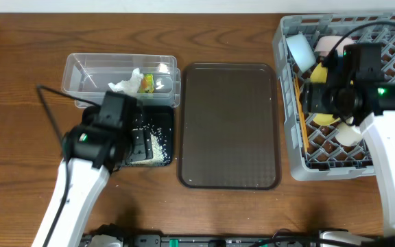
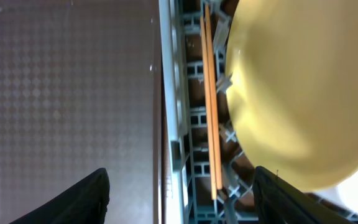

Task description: Sort waste into correct bins and load items into the dishwasher rack

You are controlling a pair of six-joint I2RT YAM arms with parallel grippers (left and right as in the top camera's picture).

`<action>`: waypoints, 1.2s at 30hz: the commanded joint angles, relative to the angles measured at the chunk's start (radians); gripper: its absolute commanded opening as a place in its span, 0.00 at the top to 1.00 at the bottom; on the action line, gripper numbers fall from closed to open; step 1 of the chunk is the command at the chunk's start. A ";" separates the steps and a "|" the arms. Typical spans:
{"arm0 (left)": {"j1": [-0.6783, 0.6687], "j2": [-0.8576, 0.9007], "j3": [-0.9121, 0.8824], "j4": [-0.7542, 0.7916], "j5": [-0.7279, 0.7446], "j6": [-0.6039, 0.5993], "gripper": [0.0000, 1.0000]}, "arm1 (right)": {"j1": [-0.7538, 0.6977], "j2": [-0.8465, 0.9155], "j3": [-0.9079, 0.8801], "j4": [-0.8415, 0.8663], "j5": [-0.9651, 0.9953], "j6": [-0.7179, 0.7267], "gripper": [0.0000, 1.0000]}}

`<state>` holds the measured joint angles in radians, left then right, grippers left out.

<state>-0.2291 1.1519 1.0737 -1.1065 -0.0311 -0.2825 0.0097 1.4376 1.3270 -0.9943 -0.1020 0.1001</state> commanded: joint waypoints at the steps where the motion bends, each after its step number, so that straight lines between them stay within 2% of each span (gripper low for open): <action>1: 0.004 -0.151 -0.037 0.005 0.010 0.021 0.19 | -0.002 -0.118 -0.109 0.043 -0.014 0.018 0.25; 5: -0.011 -0.386 -0.115 0.044 0.008 0.046 0.19 | -0.002 -0.353 -0.341 0.196 0.006 0.015 0.12; 6: -0.011 -0.455 -0.140 0.057 0.008 0.042 0.19 | -0.002 -0.426 -0.399 0.226 0.023 0.019 0.01; 11: -0.011 -0.669 -0.182 0.096 0.005 0.042 0.19 | -0.002 -0.702 -0.578 0.280 0.072 0.019 0.01; 16: -0.011 -0.776 -0.182 0.090 0.005 0.042 0.19 | -0.002 -0.878 -0.642 0.199 0.072 0.019 0.01; 26: -0.011 -0.788 -0.182 0.090 0.005 0.042 0.19 | -0.002 -0.916 -0.644 -0.033 0.072 0.019 0.01; 36: -0.011 -0.788 -0.182 0.090 0.005 0.042 0.19 | -0.002 -0.916 -0.644 -0.074 0.072 0.019 0.01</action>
<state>-0.2375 0.3653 0.9035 -1.0176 -0.0284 -0.2569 0.0097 0.5251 0.6888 -1.0657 -0.0441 0.1143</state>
